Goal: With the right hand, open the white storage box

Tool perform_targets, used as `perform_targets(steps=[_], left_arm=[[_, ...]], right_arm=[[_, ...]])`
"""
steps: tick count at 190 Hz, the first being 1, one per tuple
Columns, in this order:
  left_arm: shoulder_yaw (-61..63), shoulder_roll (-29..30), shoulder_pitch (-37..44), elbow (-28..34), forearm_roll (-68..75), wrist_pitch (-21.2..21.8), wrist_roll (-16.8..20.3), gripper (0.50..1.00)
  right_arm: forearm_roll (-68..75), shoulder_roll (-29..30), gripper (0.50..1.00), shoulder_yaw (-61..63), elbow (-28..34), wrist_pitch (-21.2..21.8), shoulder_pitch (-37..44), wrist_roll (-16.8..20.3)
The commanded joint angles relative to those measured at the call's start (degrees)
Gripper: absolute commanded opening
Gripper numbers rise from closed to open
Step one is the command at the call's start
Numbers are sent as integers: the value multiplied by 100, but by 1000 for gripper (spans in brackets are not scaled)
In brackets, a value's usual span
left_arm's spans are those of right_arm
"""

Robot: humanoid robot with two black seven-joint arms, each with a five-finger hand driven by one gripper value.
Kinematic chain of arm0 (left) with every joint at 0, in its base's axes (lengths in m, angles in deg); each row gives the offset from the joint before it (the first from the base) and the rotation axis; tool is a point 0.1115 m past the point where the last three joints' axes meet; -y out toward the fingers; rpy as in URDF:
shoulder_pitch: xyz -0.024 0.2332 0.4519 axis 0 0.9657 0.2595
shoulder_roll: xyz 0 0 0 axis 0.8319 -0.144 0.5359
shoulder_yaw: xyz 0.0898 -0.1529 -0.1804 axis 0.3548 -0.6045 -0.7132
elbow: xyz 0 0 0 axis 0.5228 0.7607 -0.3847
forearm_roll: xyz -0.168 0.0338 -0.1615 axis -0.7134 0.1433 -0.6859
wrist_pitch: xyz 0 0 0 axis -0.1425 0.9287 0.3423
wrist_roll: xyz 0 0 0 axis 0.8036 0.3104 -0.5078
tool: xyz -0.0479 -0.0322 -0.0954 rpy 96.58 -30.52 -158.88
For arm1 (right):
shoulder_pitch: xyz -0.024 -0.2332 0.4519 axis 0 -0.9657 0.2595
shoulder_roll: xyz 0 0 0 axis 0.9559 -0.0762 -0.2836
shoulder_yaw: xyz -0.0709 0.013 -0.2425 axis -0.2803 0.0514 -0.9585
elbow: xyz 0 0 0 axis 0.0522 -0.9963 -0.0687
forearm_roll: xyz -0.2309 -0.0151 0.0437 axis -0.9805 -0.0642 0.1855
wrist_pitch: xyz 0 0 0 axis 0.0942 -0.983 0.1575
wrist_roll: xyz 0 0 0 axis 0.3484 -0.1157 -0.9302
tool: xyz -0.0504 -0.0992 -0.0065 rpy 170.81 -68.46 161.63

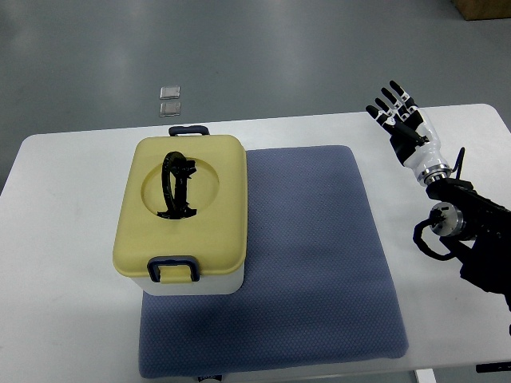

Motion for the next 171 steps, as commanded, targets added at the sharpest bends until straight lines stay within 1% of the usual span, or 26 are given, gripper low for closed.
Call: perform_targets(steps=[1,15,42,64,77,100,116,126,137,161,171], left_arm=[[5,0,4,0,2,0,-1,1000],[5,0,4,0,2,0,-1,1000],[5,0,4,0,2,0,-1,1000],[5,0,4,0,2,0,-1,1000],[5,0,-5,0,2,0,-1,1000],[5,0,4,0,-6,0,-1,1000],[5,0,4,0,2,0,-1,1000],[5,0,4,0,2,0,-1,1000],[5,0,4,0,2,0,-1,1000],[5,0,4,0,-6,0,-1,1000],[5,0,4,0,2,0,-1,1000]], right_arm=[[-9,-45,928,0,150,17,26,-13],[-70,-45,928,-9,159,-1,132,-21],[-132,-53,928,-114,194,-107,580,-4],[-553,-159,928,-123,335,-177,984,23],[-1045,-229,928,-132,502,-273,1160,40],[-2267,-343,928,-202,730,-238,1389,31],[-3050,-528,928,-211,1091,-230,1582,31],[-3497,-660,928,-211,1310,-221,1836,31],[-3770,-739,928,-237,1398,-194,2127,31],[-4710,-792,928,-782,1644,148,2838,31],[-5141,-765,926,-993,1750,210,3093,31]])
